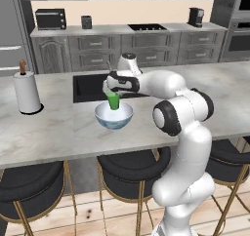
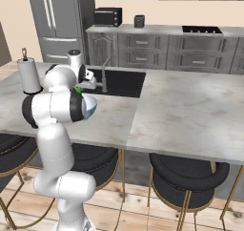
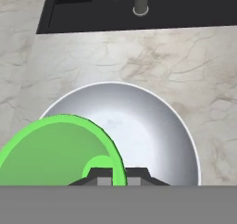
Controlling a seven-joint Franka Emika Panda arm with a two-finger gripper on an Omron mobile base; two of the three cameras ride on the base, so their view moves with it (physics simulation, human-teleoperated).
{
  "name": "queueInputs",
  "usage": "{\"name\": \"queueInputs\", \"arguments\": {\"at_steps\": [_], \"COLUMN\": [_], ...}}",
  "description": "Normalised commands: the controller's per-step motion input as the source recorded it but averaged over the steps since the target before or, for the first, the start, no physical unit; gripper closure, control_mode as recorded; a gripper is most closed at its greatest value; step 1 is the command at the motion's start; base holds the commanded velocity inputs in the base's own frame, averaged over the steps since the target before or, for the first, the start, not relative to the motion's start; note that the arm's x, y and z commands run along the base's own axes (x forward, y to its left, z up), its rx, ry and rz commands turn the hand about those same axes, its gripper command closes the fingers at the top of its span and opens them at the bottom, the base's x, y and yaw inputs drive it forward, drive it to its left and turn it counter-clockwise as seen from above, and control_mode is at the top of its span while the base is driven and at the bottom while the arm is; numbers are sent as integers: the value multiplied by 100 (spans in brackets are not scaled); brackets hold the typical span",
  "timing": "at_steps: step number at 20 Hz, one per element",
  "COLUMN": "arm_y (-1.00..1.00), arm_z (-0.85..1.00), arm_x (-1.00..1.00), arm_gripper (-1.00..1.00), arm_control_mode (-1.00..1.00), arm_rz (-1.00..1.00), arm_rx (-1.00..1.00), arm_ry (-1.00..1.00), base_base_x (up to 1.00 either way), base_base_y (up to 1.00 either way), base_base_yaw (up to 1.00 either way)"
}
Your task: Place the cup inside the bowl on the dining table and move the bowl to any counter.
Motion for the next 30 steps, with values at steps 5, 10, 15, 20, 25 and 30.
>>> {"name": "queueInputs", "arguments": {"at_steps": [5,10,15,20,25,30], "arm_y": [0,0,0,0,0,0], "arm_z": [-26,-37,-29,-21,-18,-16], "arm_x": [14,1,0,0,0,0], "arm_gripper": [100,100,100,100,100,100], "arm_control_mode": [-100,-100,-100,-100,-100,-100], "arm_rz": [0,0,0,0,0,0], "arm_rx": [0,0,0,0,0,0], "arm_ry": [0,0,0,0,0,0], "base_base_x": [0,0,0,0,0,0], "base_base_y": [0,0,0,0,0,0], "base_base_yaw": [0,0,0,0,0,0]}}
